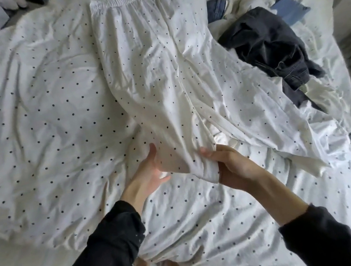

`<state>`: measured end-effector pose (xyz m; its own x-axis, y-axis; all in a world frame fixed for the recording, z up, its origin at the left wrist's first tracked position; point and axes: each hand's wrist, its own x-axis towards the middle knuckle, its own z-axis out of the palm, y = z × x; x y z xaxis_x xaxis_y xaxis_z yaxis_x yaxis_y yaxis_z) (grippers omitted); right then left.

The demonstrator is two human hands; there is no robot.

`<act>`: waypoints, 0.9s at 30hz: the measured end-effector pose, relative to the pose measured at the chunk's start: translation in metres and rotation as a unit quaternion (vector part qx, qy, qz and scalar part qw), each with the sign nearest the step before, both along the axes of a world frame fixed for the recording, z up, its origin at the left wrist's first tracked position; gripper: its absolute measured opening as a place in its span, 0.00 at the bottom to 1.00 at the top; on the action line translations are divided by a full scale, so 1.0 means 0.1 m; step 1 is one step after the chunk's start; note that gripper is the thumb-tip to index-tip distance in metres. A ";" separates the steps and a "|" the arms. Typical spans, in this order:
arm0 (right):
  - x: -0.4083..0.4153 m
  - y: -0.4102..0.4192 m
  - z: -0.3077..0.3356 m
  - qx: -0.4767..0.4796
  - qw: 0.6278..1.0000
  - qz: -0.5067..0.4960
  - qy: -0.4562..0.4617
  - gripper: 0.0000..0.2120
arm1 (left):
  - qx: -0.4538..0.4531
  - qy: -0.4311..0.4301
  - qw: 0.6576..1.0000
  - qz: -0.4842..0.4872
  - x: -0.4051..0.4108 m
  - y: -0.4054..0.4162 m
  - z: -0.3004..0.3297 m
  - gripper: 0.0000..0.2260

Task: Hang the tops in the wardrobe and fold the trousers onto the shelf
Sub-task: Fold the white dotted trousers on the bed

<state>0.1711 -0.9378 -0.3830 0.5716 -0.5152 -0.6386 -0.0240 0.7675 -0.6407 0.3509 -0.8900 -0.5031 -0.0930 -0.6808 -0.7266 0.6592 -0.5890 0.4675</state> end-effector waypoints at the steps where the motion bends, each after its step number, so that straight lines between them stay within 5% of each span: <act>1: 0.01 -0.01 0.01 -0.013 1.000 0.001 0.011 0.13 | -0.009 -0.005 0.999 0.032 0.04 0.00 0.00 0.31; 5: -0.11 -0.05 -0.10 -0.165 0.974 0.038 0.151 0.05 | -0.048 -0.158 0.983 0.084 0.13 0.16 0.24 0.32; 8: -0.27 0.04 -0.26 -0.277 0.913 0.148 0.260 0.06 | -0.057 -0.228 0.965 0.114 0.17 0.46 0.34 0.13; 11: -0.28 0.23 -0.40 -0.323 0.879 0.216 0.276 0.10 | -0.082 -0.256 0.960 0.082 0.24 0.72 0.45 0.07; 17: -0.20 0.47 -0.25 -0.381 0.868 0.115 0.297 0.05 | -0.131 -0.250 0.953 0.108 0.44 0.98 0.74 0.08; 22: -0.33 0.57 0.01 -0.368 0.854 0.154 0.335 0.23 | -0.164 -0.319 0.931 0.062 0.55 1.16 1.02 0.10; 24: -0.35 0.66 0.04 -0.339 0.860 0.183 0.334 0.20 | -0.156 -0.335 0.929 -0.005 0.57 1.28 1.04 0.19; 27: -0.41 0.95 0.12 -0.317 0.884 0.181 0.292 0.13 | -0.127 -0.360 0.922 -0.060 0.42 1.57 1.11 0.17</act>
<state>0.1297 -0.8428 -0.3706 0.4408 -0.7258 -0.5281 -0.6625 0.1339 -0.7370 0.3926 -0.7334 -0.3926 0.2662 -0.8540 -0.4470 0.0612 -0.4478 0.8920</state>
